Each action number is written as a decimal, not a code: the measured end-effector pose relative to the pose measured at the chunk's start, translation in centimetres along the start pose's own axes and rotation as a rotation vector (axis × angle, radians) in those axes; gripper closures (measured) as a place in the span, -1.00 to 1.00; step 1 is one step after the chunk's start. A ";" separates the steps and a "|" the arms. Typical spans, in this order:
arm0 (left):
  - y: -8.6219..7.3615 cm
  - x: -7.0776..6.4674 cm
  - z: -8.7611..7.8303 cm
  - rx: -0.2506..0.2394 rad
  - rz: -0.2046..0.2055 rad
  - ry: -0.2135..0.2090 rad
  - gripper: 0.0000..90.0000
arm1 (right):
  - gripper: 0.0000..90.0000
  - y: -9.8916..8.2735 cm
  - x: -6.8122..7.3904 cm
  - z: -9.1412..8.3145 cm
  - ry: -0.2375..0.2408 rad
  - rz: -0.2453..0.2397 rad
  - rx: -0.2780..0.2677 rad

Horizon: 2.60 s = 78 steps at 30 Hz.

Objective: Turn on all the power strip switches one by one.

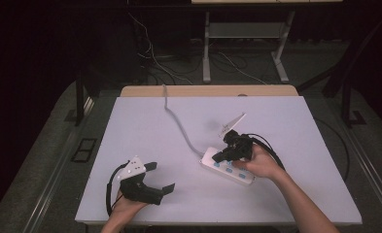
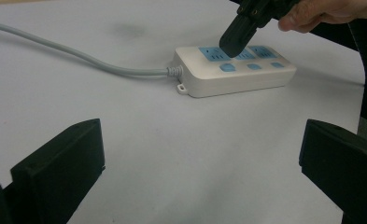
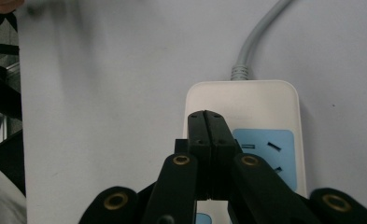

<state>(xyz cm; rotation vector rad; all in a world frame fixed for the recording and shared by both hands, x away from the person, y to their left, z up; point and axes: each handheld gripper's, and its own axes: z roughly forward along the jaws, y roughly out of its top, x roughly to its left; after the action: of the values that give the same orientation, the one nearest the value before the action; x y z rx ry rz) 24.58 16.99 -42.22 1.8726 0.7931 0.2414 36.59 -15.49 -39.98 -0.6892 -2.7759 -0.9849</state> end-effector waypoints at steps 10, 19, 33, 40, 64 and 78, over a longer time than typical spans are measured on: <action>0.0 0.1 -0.1 -0.004 -0.001 0.002 -1.00 | 1.00 -0.2 -0.3 0.5 0.013 0.014 0.017; 0.0 0.2 -0.1 -0.005 -0.002 0.003 -1.00 | 1.00 -0.4 -0.3 0.8 0.005 0.017 0.026; 0.0 0.1 0.0 -0.002 -0.002 0.003 -1.00 | 1.00 -0.7 -0.2 0.9 -0.007 0.010 0.010; 0.0 0.0 0.1 -0.003 -0.005 0.001 -1.00 | 1.00 -0.7 0.1 1.3 -0.014 0.014 -0.002; 0.0 0.0 -0.1 -0.015 -0.010 0.001 -1.00 | 1.00 -1.2 0.3 1.7 -0.032 -0.018 -0.045; -0.1 0.3 -0.1 -0.013 -0.019 0.003 -1.00 | 0.98 -1.3 0.0 1.0 -0.013 0.021 -0.075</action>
<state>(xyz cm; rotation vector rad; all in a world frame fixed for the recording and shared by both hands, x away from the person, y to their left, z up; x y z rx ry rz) 24.70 17.25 -42.28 1.8525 0.8093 0.2372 36.10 -15.76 -41.48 -0.7359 -2.7488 -1.0892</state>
